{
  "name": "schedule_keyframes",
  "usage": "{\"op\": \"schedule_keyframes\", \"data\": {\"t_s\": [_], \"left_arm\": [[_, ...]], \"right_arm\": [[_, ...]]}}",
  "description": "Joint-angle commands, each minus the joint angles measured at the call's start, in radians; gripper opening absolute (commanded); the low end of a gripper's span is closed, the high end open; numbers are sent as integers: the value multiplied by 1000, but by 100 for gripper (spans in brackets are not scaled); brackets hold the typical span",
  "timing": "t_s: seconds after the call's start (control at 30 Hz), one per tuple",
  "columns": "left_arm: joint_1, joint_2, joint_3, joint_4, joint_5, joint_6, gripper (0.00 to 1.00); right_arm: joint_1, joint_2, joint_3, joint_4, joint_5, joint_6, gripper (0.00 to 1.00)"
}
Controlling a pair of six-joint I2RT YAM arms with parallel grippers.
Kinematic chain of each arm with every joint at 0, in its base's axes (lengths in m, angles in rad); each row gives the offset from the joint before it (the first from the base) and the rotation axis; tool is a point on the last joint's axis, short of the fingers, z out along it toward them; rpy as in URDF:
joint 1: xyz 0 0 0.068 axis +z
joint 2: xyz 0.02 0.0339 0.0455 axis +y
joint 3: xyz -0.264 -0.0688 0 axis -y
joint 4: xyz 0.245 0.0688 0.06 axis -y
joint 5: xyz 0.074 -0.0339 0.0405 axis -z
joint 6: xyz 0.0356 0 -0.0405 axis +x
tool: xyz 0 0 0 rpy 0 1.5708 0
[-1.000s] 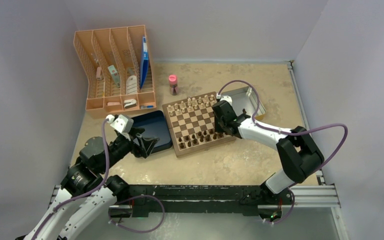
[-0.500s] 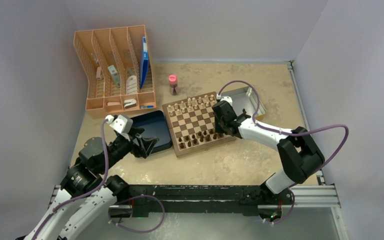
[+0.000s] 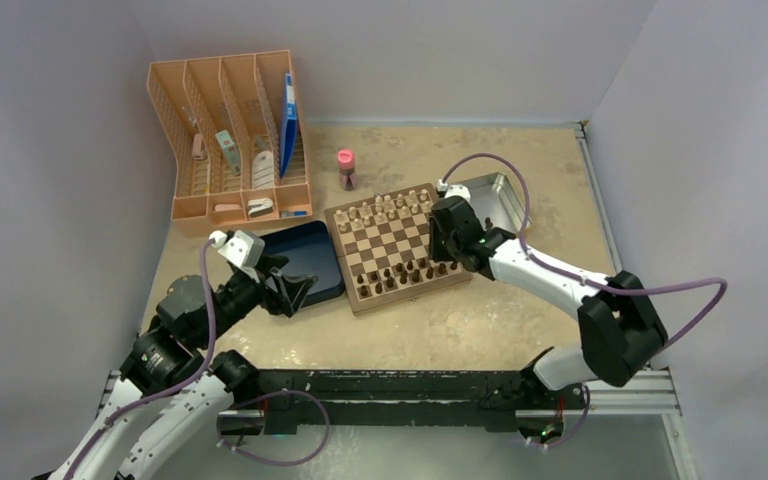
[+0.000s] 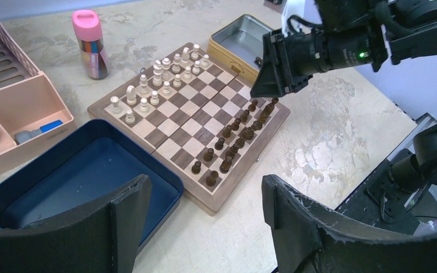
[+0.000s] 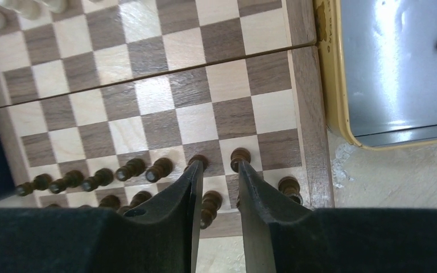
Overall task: Set up the chess pieces on the board
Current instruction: Move the chess piece to the chessboard, then pick up the chess piece from the storage box.
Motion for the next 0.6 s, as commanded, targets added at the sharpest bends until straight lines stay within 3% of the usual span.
{"op": "schedule_keyframes", "data": {"t_s": [0.0, 0.27, 0.57], "left_arm": [[-2, 11, -1, 15, -2, -10, 71], [-2, 10, -11, 24, 12, -8, 74], [-2, 82, -10, 27, 42, -2, 74]], "right_arm": [[3, -94, 43, 33, 7, 4, 33], [-45, -134, 40, 145, 85, 1, 36], [-203, 1, 108, 148, 161, -52, 33]]}}
